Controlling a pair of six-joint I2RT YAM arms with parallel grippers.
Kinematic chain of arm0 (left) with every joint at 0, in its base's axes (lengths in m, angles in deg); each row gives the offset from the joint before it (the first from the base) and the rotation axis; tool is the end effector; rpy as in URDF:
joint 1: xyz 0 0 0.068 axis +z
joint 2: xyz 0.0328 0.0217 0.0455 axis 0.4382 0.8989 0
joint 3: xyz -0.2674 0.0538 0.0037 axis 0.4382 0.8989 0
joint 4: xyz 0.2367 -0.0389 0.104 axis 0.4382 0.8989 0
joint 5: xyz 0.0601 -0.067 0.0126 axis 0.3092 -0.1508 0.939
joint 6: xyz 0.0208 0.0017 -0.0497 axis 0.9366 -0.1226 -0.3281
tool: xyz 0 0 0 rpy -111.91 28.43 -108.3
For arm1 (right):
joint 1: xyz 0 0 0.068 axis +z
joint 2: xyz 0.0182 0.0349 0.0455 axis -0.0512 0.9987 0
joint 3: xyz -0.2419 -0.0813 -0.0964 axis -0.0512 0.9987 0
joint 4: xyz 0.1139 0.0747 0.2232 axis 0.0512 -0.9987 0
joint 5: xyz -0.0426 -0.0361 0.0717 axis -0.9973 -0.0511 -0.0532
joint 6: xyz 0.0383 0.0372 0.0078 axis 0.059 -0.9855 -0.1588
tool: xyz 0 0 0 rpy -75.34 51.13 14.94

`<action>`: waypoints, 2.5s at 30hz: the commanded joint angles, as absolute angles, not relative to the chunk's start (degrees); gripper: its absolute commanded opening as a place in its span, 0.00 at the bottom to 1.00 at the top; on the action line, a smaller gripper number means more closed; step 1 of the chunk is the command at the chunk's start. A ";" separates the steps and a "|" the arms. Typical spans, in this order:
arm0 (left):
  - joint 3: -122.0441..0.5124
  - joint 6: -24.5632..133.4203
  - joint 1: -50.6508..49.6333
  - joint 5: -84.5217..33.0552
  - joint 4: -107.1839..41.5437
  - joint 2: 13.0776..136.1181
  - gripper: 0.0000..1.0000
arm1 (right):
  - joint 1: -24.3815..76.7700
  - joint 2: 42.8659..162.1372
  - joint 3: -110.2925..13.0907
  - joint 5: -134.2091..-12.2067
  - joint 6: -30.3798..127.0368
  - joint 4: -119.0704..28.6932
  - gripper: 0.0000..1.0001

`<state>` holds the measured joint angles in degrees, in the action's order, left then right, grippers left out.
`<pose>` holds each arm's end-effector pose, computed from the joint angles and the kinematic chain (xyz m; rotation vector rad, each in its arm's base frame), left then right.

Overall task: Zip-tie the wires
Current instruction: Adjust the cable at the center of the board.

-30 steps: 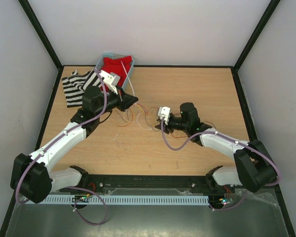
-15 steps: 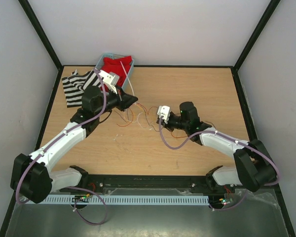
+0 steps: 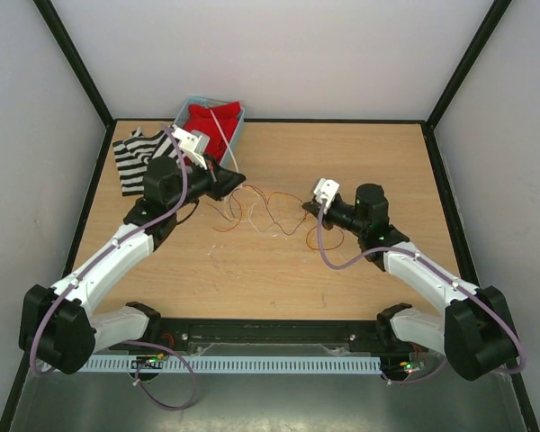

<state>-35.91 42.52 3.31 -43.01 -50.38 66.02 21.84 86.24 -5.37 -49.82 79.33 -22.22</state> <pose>0.2460 -0.1196 0.3311 0.3553 1.6165 -0.9709 0.2189 0.1213 0.2535 -1.0640 1.3824 0.4790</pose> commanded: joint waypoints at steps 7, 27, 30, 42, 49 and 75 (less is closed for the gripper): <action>-35.09 41.78 4.41 -43.93 -51.11 64.45 0.00 | 17.74 84.13 -3.49 -47.88 72.83 -17.72 0.00; -35.05 41.54 4.90 -44.28 -51.11 64.67 0.00 | 10.57 82.37 -0.97 -55.05 65.43 -14.34 0.00; -35.00 41.47 4.97 -44.28 -51.11 64.70 0.00 | 9.23 82.29 -0.63 -55.61 64.12 -13.87 0.00; -35.00 41.39 5.38 -44.45 -51.11 65.03 0.00 | 4.39 82.24 0.61 -56.64 59.16 -12.01 0.00; -35.11 41.31 5.42 -44.55 -51.11 65.37 0.00 | 1.78 82.89 0.97 -56.77 56.11 -11.48 0.00; -34.78 41.04 5.91 -44.63 -51.11 64.91 0.00 | -3.04 84.07 1.87 -62.52 49.82 -14.61 0.00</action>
